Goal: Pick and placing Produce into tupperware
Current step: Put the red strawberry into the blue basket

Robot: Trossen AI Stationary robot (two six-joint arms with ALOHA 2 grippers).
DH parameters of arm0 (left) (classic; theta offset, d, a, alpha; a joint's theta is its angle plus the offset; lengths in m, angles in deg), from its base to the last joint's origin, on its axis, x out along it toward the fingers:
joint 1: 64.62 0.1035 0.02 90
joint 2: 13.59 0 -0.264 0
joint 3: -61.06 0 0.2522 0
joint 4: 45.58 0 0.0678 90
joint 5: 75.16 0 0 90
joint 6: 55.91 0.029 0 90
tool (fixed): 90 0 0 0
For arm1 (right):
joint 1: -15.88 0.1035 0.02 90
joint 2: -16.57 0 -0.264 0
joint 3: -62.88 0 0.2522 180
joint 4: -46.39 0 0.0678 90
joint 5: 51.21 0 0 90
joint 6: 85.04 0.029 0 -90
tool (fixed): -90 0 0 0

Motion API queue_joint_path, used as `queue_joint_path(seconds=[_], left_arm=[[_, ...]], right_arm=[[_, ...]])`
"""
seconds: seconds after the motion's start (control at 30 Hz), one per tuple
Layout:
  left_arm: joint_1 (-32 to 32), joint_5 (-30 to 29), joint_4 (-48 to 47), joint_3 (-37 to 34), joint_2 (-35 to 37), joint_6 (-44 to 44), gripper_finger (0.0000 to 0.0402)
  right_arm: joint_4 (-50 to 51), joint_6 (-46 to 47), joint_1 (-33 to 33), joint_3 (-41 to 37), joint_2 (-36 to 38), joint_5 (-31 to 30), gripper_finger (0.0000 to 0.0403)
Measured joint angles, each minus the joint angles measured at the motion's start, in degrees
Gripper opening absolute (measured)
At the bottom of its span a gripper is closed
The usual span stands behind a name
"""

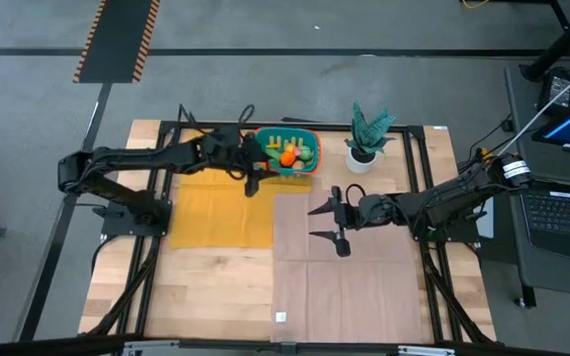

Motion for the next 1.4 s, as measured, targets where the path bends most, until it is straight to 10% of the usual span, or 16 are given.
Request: queue_joint_path(seconds=[0.7, 1.4], left_arm=[[17.1, 9.2, -1.8, 1.9, -8.8, 5.6, 0.017], [19.4, 8.8, -37.0, 39.1, -34.9, 17.4, 0.0171]], right_arm=[[0.2, -0.3, -3.3, 0.0, 0.0, 0.1, 0.0264], [7.4, -0.4, -8.9, 0.0, 0.0, 0.1, 0.0264]])
